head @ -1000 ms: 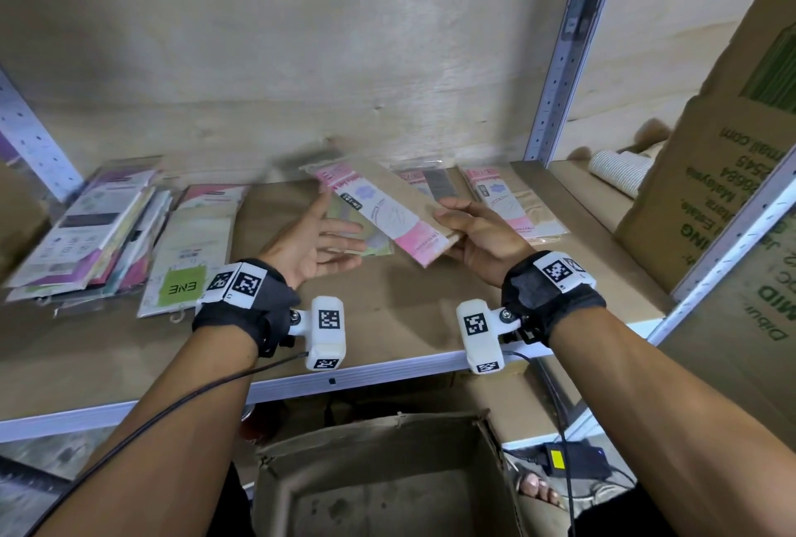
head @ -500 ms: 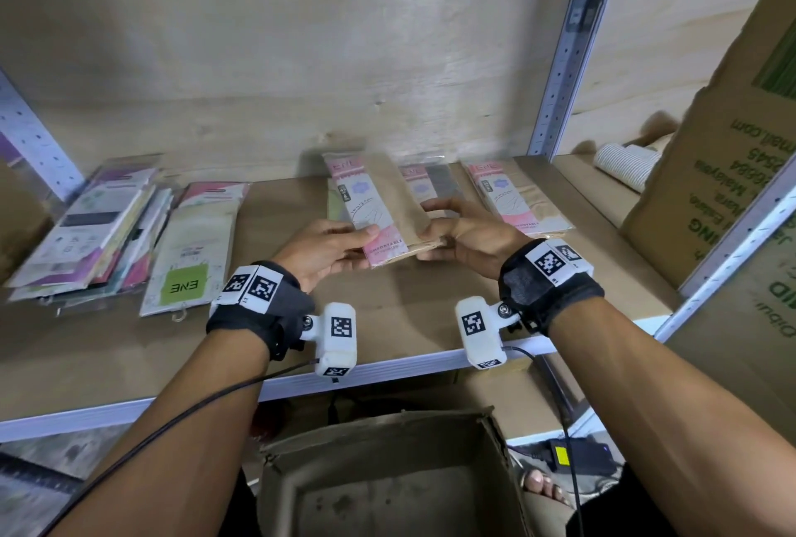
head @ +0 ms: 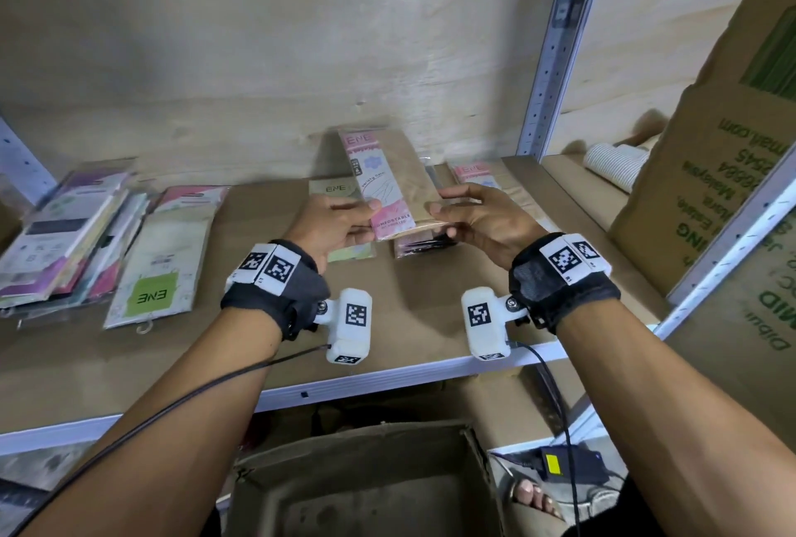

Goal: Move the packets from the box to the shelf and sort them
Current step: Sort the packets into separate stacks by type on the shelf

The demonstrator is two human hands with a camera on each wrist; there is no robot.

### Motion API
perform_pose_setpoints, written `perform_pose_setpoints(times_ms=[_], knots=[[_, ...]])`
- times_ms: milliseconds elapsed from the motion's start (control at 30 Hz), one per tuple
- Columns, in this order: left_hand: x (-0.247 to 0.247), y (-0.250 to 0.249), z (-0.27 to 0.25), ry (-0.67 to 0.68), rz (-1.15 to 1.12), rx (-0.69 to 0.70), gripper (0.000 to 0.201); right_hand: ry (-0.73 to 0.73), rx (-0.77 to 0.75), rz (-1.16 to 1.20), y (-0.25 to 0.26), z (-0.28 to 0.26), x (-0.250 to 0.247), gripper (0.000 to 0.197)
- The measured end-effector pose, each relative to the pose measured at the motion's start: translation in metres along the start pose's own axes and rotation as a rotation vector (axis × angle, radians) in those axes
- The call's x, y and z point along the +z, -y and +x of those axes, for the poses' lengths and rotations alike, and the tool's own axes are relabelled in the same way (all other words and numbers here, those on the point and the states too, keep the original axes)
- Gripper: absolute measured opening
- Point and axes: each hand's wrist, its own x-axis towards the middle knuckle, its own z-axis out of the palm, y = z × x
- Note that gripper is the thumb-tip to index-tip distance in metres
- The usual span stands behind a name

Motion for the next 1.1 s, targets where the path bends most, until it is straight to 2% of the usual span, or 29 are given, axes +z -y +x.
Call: perform_pose_setpoints(times_ms=[67,133,233,367,433,533,633,700,833,1100], knots=[[0.018,-0.005,0.010,-0.037,0.029,0.004,0.027,-0.027,-0.016,0.048,0.005,0.003,-0.011,0.030],[0.036,-0.011,0.020,-0.051,0.052,0.011,0.017,-0.080,-0.039,0.027,0.010,0.008,-0.024,0.029],[0.064,-0.023,0.033,0.015,0.131,-0.010,0.010,-0.189,-0.059,-0.036,0.016,0.019,-0.046,0.026],[0.106,-0.037,0.044,0.100,0.153,-0.069,0.021,-0.377,-0.089,-0.174,0.017,0.035,-0.078,0.025],[0.126,-0.039,0.047,0.132,0.174,-0.100,0.031,-0.463,-0.073,-0.272,0.016,0.039,-0.093,0.019],[0.147,-0.036,0.051,0.152,0.231,-0.133,0.037,-0.562,-0.034,-0.425,0.018,0.039,-0.108,0.015],[0.165,-0.030,0.052,0.156,0.240,-0.169,0.040,-0.639,0.013,-0.585,0.021,0.037,-0.120,0.026],[0.176,-0.024,0.052,0.171,0.251,-0.202,0.043,-0.646,0.059,-0.628,0.021,0.033,-0.128,0.034],[0.186,-0.016,0.055,0.133,0.297,-0.207,0.050,-0.533,0.141,-0.670,0.014,0.027,-0.134,0.043],[0.180,-0.008,0.066,0.072,0.404,-0.208,0.040,-0.514,0.149,-0.748,0.010,0.027,-0.130,0.035]])
